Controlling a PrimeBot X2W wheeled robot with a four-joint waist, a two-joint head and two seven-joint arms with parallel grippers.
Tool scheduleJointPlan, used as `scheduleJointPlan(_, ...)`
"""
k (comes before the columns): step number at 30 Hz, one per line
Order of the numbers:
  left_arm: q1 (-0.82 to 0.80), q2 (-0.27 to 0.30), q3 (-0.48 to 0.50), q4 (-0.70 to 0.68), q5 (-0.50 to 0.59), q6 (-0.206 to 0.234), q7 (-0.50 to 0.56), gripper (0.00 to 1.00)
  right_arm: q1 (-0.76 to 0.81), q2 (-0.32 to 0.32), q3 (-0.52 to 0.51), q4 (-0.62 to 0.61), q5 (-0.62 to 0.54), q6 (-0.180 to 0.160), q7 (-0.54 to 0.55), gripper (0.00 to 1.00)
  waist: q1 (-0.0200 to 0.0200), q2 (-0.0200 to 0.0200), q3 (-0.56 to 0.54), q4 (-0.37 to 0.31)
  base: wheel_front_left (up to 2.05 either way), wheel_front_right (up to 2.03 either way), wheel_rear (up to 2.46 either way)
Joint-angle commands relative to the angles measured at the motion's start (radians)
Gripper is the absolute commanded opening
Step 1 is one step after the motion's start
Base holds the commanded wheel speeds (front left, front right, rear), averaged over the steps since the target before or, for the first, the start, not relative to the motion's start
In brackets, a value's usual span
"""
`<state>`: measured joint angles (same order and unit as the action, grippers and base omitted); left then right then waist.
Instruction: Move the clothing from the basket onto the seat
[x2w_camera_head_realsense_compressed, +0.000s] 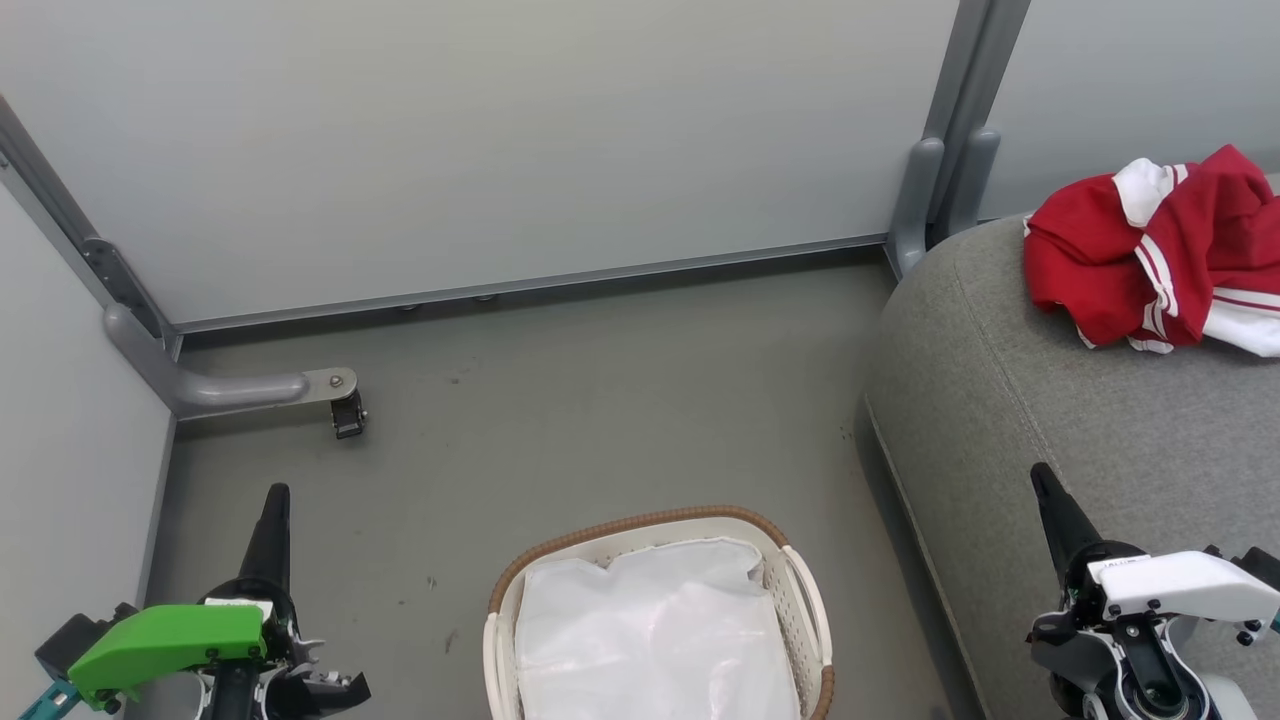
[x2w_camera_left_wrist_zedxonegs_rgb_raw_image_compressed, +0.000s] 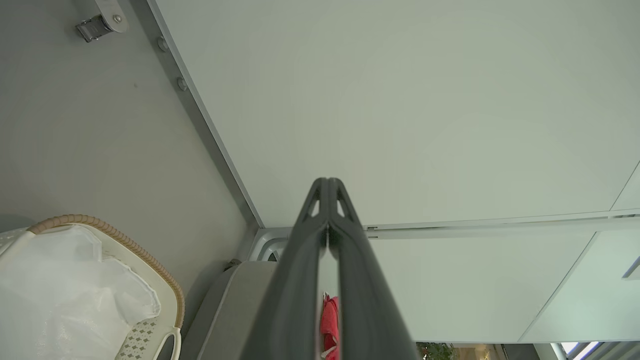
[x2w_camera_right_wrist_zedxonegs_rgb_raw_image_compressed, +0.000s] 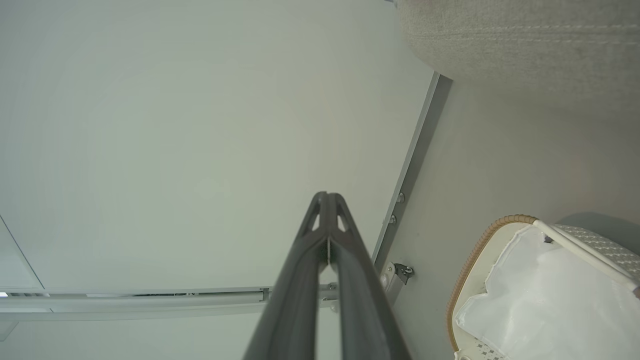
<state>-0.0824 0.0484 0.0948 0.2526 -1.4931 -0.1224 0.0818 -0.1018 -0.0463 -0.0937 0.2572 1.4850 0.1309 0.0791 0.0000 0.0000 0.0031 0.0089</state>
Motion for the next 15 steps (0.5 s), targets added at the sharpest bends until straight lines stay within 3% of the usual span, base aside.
scheduleJointPlan(1, -0.021, 0.003, 0.006, -0.007, -0.02, -0.003, 0.006, 0.0, -0.011, -0.006, -0.006, -0.008, 0.021, 0.0, 0.009, 0.0, 0.0, 0.0, 0.0, -0.001, 0.0, 0.0, 0.0)
scheduleJointPlan(15, -0.032, 0.003, 0.02, -0.009, -0.106, -0.01, 0.032, 0.0, -0.01, -0.006, -0.021, -0.014, 0.113, 0.0, 0.033, 0.0, 0.0, 0.0, 0.0, -0.007, 0.0, 0.0, 0.0)
